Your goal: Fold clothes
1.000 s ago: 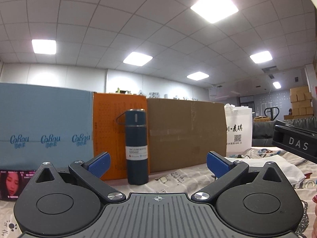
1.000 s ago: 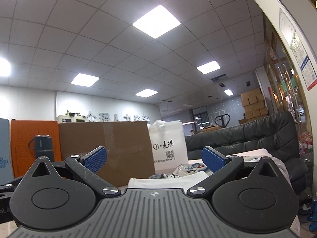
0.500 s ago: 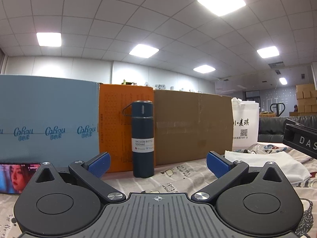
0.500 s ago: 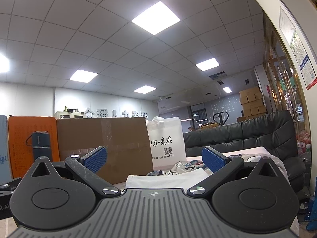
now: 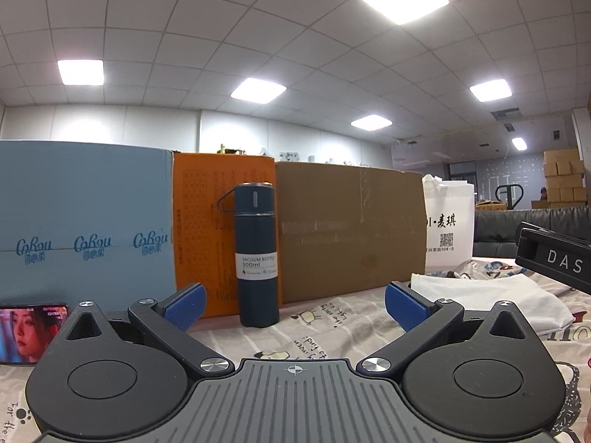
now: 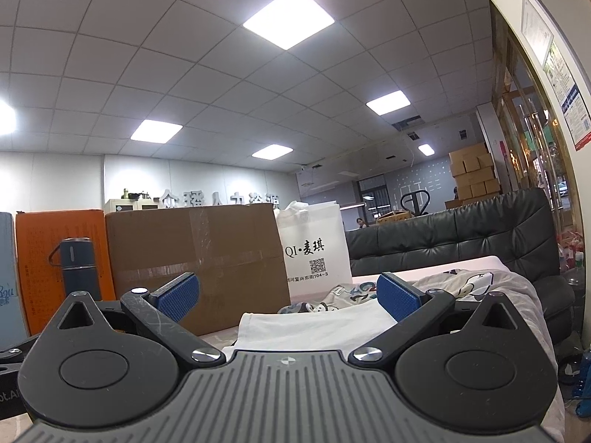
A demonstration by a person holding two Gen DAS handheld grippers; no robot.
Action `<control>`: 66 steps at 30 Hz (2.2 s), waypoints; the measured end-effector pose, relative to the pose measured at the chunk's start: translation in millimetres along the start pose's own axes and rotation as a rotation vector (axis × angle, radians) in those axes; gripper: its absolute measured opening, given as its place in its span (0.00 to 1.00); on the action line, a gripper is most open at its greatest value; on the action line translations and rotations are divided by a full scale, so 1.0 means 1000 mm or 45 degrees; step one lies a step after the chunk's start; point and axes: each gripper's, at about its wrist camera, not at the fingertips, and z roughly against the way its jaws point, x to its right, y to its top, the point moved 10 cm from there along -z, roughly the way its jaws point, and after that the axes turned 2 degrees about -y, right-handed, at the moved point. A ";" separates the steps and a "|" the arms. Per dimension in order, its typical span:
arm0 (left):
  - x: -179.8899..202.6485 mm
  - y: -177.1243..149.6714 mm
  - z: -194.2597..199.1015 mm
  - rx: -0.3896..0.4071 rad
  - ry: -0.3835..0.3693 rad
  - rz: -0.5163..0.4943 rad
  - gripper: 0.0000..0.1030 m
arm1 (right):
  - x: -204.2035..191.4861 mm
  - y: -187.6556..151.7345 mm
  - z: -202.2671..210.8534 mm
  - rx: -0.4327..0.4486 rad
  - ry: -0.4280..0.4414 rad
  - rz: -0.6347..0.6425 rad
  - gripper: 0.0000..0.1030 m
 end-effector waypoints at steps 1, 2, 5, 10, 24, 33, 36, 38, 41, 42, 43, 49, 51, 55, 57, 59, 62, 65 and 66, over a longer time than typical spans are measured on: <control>0.000 0.000 0.000 0.000 0.000 0.001 1.00 | 0.000 0.000 0.000 0.000 0.001 -0.001 1.00; -0.001 0.000 0.000 0.000 -0.001 0.001 1.00 | 0.002 0.001 0.000 0.001 0.001 -0.004 1.00; -0.001 0.000 0.000 0.001 -0.002 0.005 1.00 | 0.004 0.001 0.000 0.002 -0.001 -0.013 1.00; -0.002 0.000 0.000 0.003 -0.002 0.011 1.00 | 0.006 0.002 0.000 0.004 0.001 -0.019 1.00; -0.002 0.000 0.000 0.001 -0.006 0.017 1.00 | 0.007 0.001 0.002 0.012 -0.001 -0.035 1.00; -0.003 0.000 0.000 -0.002 -0.009 0.016 1.00 | 0.008 0.000 0.004 0.015 -0.004 -0.039 1.00; -0.003 0.000 -0.001 -0.002 -0.009 0.017 1.00 | 0.007 0.001 0.004 0.014 -0.004 -0.038 1.00; -0.002 0.000 -0.001 -0.002 -0.009 0.016 1.00 | 0.007 0.002 0.004 0.014 -0.005 -0.039 1.00; -0.002 -0.001 -0.001 -0.002 -0.009 0.016 1.00 | 0.008 0.002 0.004 0.014 -0.004 -0.039 1.00; -0.002 -0.001 -0.001 -0.003 -0.009 0.015 1.00 | 0.008 0.002 0.004 0.014 -0.004 -0.039 1.00; -0.002 -0.001 -0.001 -0.003 -0.009 0.015 1.00 | 0.008 0.002 0.004 0.014 -0.003 -0.039 1.00; 0.000 0.000 -0.002 -0.003 -0.009 0.015 1.00 | 0.008 0.002 0.004 0.013 -0.002 -0.039 1.00; 0.000 0.000 -0.002 -0.003 -0.010 0.015 1.00 | 0.008 0.002 0.004 0.013 -0.003 -0.039 1.00; 0.000 0.000 -0.002 -0.002 -0.011 0.015 1.00 | 0.008 0.002 0.004 0.013 -0.003 -0.040 1.00; -0.001 0.000 -0.002 -0.003 -0.012 0.015 1.00 | 0.008 0.002 0.004 0.013 -0.002 -0.040 1.00; 0.000 0.000 -0.002 -0.004 -0.013 0.015 1.00 | 0.008 0.002 0.005 0.013 -0.003 -0.040 1.00; -0.001 0.000 -0.002 -0.004 -0.013 0.015 1.00 | 0.008 0.002 0.005 0.013 -0.003 -0.040 1.00; -0.002 0.000 -0.002 -0.005 -0.013 0.016 1.00 | 0.008 0.003 0.005 0.014 -0.003 -0.040 1.00; -0.002 0.000 -0.002 -0.005 -0.013 0.016 1.00 | 0.008 0.003 0.005 0.013 -0.003 -0.040 1.00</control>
